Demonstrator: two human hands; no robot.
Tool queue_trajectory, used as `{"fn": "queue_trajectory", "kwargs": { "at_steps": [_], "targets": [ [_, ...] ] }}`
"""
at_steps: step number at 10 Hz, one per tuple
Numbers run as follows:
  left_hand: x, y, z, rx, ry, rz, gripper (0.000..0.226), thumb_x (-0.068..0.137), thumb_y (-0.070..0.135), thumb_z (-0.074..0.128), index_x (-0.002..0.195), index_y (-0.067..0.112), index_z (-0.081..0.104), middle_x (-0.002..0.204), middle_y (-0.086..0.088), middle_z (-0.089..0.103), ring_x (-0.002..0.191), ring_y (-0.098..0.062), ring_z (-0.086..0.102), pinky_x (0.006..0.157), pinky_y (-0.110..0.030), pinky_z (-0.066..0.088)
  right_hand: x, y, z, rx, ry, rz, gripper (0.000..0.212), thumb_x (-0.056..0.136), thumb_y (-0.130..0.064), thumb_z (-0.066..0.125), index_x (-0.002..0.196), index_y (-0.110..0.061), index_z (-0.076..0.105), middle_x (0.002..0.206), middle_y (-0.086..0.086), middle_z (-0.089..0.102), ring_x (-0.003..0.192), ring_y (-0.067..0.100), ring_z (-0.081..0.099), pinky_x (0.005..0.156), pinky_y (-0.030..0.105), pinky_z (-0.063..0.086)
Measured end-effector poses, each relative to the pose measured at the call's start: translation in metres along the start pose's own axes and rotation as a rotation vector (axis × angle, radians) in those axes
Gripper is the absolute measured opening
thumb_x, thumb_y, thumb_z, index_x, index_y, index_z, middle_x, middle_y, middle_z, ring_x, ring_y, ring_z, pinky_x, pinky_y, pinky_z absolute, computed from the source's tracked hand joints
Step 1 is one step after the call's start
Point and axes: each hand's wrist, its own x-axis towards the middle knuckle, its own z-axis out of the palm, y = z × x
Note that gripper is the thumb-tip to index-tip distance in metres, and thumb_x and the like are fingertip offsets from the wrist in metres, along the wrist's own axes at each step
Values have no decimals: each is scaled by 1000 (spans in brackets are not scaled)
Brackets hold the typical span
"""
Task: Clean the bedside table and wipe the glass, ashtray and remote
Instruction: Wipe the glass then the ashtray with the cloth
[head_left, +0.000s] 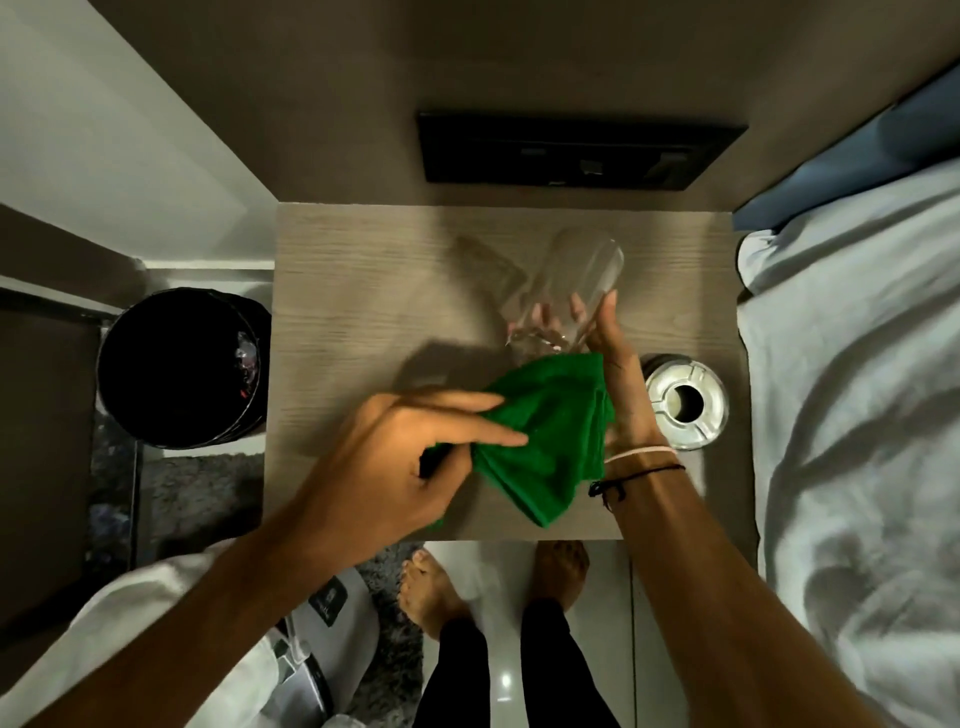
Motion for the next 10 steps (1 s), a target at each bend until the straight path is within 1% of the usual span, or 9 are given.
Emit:
{"fn": "queue_trajectory", "kwargs": {
  "at_steps": [1, 2, 3, 4, 6, 7, 8, 9, 10],
  "targets": [
    [0, -8, -2, -21, 101, -72, 48, 85, 1, 59, 109, 40, 74, 129, 3, 69, 114, 1, 66, 97, -18, 53, 0, -24, -15, 16, 62, -61, 71, 88, -52, 53, 139, -3, 48, 138, 19, 56, 128, 32, 56, 102, 45, 52],
    [14, -16, -6, 34, 244, -136, 48, 86, 2, 57, 112, 40, 71, 130, 5, 68, 103, -13, 72, 91, -35, 59, 6, -50, -20, 262, 132, -41, 71, 93, -48, 58, 134, 9, 51, 145, 29, 49, 131, 39, 52, 94, 47, 56],
    [33, -28, -7, 148, 375, -151, 48, 85, -9, 59, 116, 24, 74, 129, -4, 68, 117, -11, 65, 106, -20, 46, 17, -84, -22, 566, 119, -48, 72, 93, -41, 65, 139, 10, 46, 142, 28, 48, 112, 42, 58, 81, 49, 61],
    [51, -34, -5, 240, 402, -184, 49, 82, -14, 58, 118, 16, 74, 130, -7, 68, 120, -19, 63, 108, -22, 43, 25, -119, -21, 759, 130, -29, 68, 93, -36, 67, 137, 12, 45, 123, 31, 50, 97, 45, 58, 89, 47, 54],
    [69, -34, 8, 316, 349, -210, 48, 85, -7, 59, 122, 21, 73, 136, -5, 65, 123, -25, 63, 105, -46, 52, 43, -159, -22, 908, 248, 74, 57, 92, -34, 67, 116, 15, 53, 136, 13, 48, 125, 20, 53, 103, 28, 50],
    [73, -32, 16, 305, 319, -225, 50, 84, -7, 58, 123, 22, 72, 137, -5, 65, 126, -24, 61, 106, -48, 51, 48, -168, -23, 832, 281, 121, 58, 94, -39, 61, 122, 11, 55, 139, 8, 49, 124, 16, 55, 103, 23, 49],
    [78, -29, 22, 319, 305, -236, 51, 84, -5, 58, 123, 23, 72, 137, -5, 65, 127, -24, 60, 107, -47, 49, 51, -173, -27, 769, 290, 115, 59, 95, -41, 59, 134, 3, 54, 140, 13, 50, 116, 26, 56, 102, 31, 51],
    [81, -24, 25, 343, 305, -241, 51, 84, -6, 58, 125, 22, 70, 138, -6, 64, 127, -25, 59, 107, -48, 50, 48, -157, -33, 524, 330, 8, 74, 96, -55, 49, 131, 10, 53, 123, 26, 59, 104, 36, 61, 89, 41, 57],
    [86, -17, 30, 355, 320, -232, 51, 85, -8, 57, 127, 18, 69, 138, -9, 63, 126, -28, 59, 105, -49, 51, 21, -117, -59, -580, 682, -338, 70, 88, -69, 52, 113, -4, 65, 101, 10, 70, 89, 20, 67, 82, 42, 58]
  ]
}}
